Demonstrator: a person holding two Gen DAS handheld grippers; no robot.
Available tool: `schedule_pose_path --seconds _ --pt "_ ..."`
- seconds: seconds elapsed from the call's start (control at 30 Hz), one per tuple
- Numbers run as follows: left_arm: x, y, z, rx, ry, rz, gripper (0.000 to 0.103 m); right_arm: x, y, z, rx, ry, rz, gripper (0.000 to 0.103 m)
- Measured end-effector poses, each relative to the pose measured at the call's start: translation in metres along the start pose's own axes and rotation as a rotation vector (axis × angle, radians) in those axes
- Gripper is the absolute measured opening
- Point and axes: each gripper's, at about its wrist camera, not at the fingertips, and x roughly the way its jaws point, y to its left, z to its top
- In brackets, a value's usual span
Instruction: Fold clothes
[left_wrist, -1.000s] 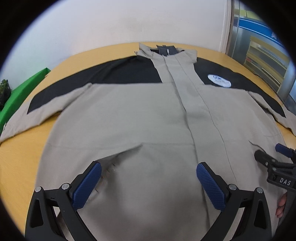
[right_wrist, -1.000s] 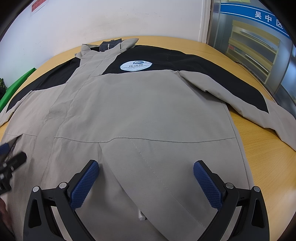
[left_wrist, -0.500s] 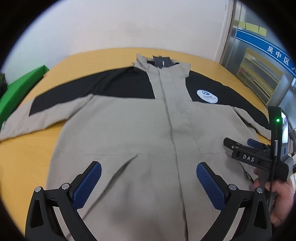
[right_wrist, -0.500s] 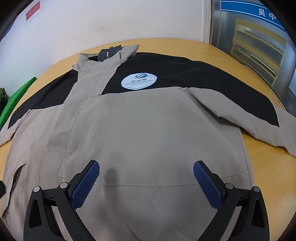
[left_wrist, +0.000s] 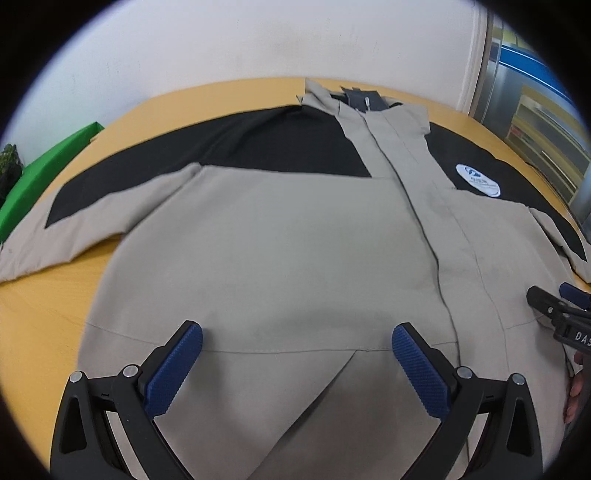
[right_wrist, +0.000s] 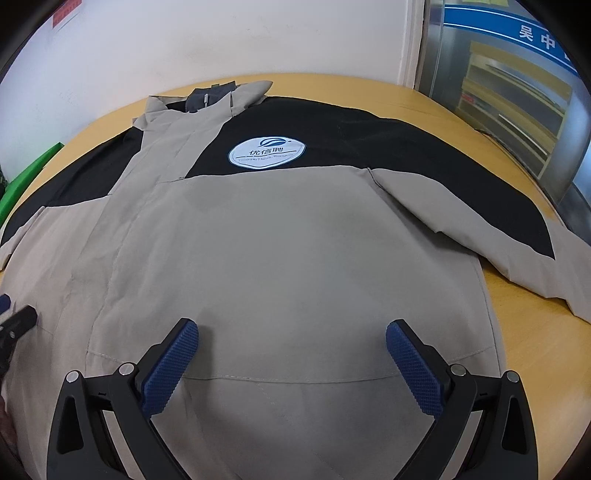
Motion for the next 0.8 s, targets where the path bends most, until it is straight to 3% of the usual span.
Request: schedule_pose_path --seconds 0.67,0.8 --pt "0.001 -0.002 -0.002 0.021 0.014 0.009 0.103 0.002 0.001 0.001 -0.001 0.004 0.0 0.103" --pt "-0.016 -0.007 0.001 0.043 0.005 0.012 0.103 0.0 0.0 0.001 -0.004 0.019 0.005 0.103"
